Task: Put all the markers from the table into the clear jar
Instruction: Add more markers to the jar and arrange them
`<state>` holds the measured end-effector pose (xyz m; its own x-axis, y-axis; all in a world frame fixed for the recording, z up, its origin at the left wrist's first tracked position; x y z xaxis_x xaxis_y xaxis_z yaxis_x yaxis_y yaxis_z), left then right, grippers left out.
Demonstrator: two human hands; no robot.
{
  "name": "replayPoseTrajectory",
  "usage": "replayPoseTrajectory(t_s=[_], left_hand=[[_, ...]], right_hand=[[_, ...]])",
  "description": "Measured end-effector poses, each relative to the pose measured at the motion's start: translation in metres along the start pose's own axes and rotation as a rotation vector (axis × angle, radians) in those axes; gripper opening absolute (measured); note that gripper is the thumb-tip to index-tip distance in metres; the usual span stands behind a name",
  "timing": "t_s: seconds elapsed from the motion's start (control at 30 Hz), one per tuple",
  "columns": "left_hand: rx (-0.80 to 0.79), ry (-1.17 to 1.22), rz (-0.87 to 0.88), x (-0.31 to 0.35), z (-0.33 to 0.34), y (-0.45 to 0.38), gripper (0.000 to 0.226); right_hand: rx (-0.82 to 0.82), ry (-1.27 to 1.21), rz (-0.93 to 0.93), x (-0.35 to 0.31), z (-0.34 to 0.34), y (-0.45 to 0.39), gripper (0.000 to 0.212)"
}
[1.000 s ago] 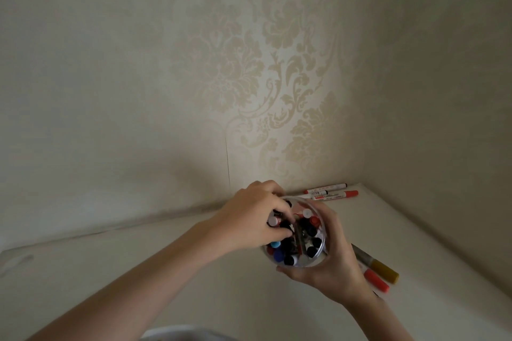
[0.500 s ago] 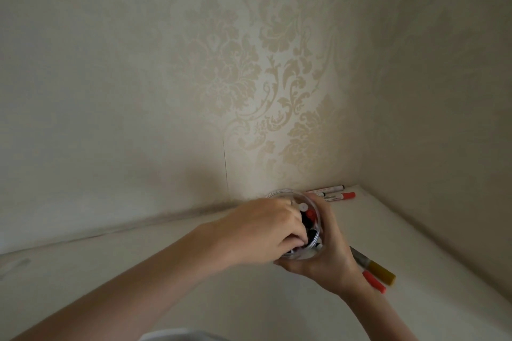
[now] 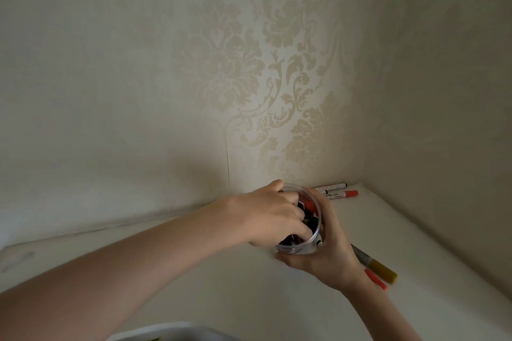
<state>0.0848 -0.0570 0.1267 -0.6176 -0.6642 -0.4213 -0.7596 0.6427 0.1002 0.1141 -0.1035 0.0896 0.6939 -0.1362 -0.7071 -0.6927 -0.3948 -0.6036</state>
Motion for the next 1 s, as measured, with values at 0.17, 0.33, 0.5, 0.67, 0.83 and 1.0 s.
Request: replayPoseTrajectory(t_s=[0.17, 0.33, 0.5, 0.67, 0.83, 1.0], left_hand=[[-0.074, -0.019, -0.038, -0.001, 0.006, -0.002, 0.039], [-0.150, -0.067, -0.046, 0.002, 0.011, -0.003, 0.041], [0.015, 0.214, 0.053, -0.010, -0.008, 0.008, 0.030], [0.051, 0.454, -0.094, -0.049, -0.017, 0.016, 0.022], [0.223, 0.698, -0.187, -0.067, -0.022, 0.030, 0.020], [0.414, 0.838, -0.248, -0.084, -0.038, 0.045, 0.020]], right_hand=[[-0.006, 0.011, 0.004, 0.001, 0.001, -0.001, 0.108], [-0.005, 0.021, 0.001, 0.000, 0.003, 0.000, 0.110], [-0.004, 0.022, 0.003, -0.002, -0.003, -0.003, 0.107], [-0.035, 0.036, -0.002, -0.003, 0.000, -0.007, 0.106], [-0.038, 0.029, -0.001, -0.003, 0.001, -0.007, 0.109], [-0.024, -0.015, -0.016, -0.004, -0.003, -0.005, 0.103]])
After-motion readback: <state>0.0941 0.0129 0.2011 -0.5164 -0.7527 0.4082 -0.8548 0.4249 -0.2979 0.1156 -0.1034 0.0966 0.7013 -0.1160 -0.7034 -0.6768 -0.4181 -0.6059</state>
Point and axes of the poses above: each hand's wrist, its own y-axis away from the middle knuckle, its own z-axis out of the palm, x = y × z, the point moved 10 cm from there along -y, towards the middle knuckle, and after that the axes turned 6 degrees about -z, right-handed, at the moved point
